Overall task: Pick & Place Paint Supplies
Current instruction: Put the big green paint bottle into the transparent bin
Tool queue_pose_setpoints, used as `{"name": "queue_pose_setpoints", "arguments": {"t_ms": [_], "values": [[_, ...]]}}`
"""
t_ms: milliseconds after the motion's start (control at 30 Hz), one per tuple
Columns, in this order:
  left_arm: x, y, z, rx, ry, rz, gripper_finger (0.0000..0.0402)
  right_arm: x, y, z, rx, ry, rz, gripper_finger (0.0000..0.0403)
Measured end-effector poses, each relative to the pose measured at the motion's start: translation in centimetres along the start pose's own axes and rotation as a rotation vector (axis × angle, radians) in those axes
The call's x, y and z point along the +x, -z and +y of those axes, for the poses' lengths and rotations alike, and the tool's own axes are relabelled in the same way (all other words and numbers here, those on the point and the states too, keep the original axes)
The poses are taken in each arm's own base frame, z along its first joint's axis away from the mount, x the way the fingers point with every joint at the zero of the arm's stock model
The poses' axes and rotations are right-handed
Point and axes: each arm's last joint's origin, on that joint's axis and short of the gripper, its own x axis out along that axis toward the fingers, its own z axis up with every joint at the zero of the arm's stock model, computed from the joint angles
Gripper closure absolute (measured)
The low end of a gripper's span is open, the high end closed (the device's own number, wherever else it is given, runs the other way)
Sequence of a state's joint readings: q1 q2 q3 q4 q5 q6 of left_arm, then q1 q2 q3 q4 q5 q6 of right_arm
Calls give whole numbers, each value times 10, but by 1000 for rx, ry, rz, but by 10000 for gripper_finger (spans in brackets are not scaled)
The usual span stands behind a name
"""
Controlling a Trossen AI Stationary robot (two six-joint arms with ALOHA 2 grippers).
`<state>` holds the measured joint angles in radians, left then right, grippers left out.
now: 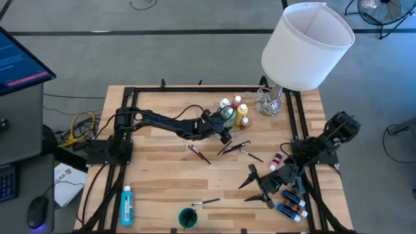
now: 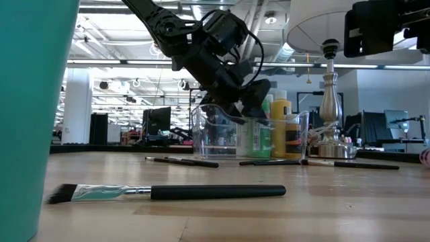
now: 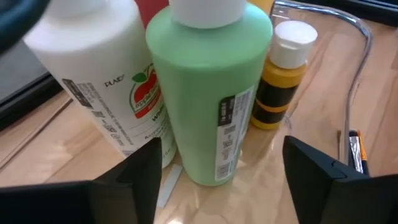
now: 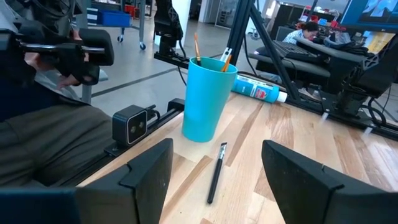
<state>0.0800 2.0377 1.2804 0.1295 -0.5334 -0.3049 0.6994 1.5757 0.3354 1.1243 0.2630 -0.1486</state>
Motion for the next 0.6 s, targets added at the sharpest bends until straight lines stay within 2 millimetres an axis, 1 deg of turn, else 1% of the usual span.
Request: {"name": "queue_pose_setpoints", "arguments": {"t_ms": [233,333,467,600], "values": [[4,-3,7,-7,-2,-7,258,0,0,0,1,1,-5,163],[8,-7,12,-25,23,-17,283,0,0,0,1,1,-5,163],[12,-10,19,-41,37,-20,301,0,0,0,1,1,-5,163],[14,-11,23,-47,46,-18,303,0,0,0,1,1,-4,163]]}}
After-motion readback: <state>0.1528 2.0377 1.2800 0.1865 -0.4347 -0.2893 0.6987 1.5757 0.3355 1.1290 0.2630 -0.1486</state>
